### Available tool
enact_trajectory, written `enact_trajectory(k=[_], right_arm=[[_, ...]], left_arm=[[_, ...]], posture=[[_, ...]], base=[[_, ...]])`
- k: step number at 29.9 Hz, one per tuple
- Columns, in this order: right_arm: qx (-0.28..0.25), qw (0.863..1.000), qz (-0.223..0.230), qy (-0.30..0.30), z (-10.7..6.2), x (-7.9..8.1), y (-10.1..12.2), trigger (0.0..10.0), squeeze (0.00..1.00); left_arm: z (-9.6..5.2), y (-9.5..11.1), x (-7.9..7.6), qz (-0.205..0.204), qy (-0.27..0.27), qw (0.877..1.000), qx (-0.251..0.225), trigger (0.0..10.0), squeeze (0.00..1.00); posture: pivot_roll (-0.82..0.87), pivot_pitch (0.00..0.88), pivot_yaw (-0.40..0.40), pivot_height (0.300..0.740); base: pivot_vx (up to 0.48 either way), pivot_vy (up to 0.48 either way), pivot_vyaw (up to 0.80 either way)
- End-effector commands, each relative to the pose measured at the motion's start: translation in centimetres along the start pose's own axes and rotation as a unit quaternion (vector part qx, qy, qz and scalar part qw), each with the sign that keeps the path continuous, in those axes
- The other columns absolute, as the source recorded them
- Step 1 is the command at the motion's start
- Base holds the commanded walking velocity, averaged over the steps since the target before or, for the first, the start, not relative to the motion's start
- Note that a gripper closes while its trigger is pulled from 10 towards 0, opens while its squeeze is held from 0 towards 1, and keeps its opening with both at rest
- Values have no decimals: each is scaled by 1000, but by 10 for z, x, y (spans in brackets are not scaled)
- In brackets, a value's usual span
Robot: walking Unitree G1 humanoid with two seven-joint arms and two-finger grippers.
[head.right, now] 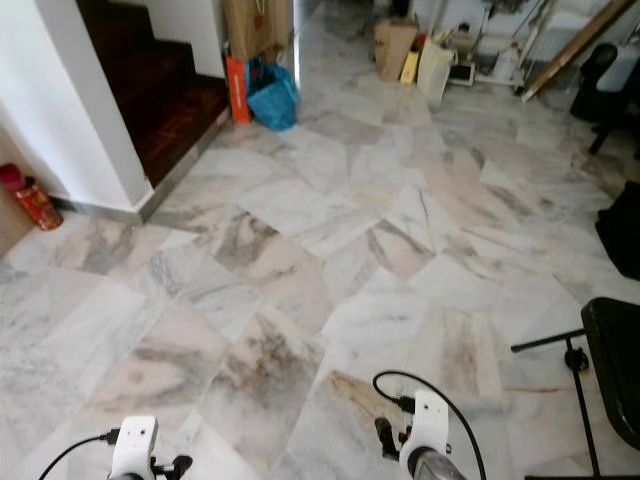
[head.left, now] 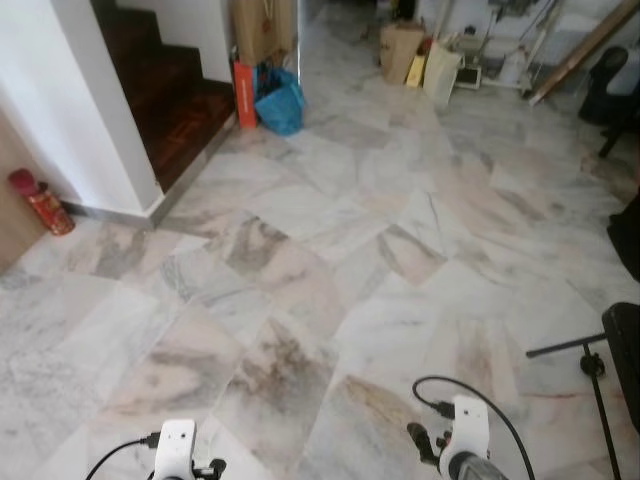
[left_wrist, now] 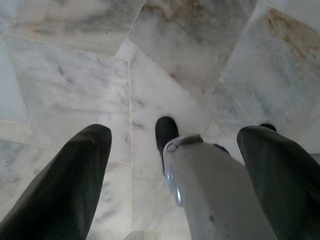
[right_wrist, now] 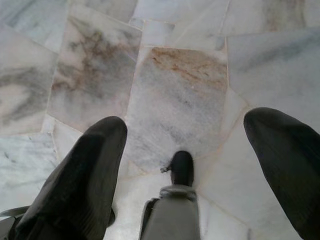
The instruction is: Hang hanger
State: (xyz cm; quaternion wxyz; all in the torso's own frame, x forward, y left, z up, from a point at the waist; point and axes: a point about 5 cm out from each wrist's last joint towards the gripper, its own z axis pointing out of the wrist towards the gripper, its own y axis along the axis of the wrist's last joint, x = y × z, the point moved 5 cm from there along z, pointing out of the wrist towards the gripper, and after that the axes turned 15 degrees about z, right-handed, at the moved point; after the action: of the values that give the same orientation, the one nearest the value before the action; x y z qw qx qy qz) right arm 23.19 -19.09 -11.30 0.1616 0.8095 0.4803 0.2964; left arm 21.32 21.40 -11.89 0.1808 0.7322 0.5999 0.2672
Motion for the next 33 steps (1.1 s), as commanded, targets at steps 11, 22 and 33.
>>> enact_trajectory(k=[11,22,33], right_arm=[[3,1000,-3,-7,-1,-4,-1,10000,0],[1,1000,-2,-9,-1,-5,1,10000,0],[4,1000,-3,-13,-1,-7,0,10000,0]], left_arm=[[0,-3,-1,-13,1,1000,7,10000,0],[0,-2,-3,-17,1,1000,4,10000,0],[0,-1,-5,-20,0,1000,2,10000,0]], posture=[[20,0,-37,740],[22,7,-37,740],[22,8,-45,740]], base=[[-263,0,0],[-266,0,0],[-296,0,0]])
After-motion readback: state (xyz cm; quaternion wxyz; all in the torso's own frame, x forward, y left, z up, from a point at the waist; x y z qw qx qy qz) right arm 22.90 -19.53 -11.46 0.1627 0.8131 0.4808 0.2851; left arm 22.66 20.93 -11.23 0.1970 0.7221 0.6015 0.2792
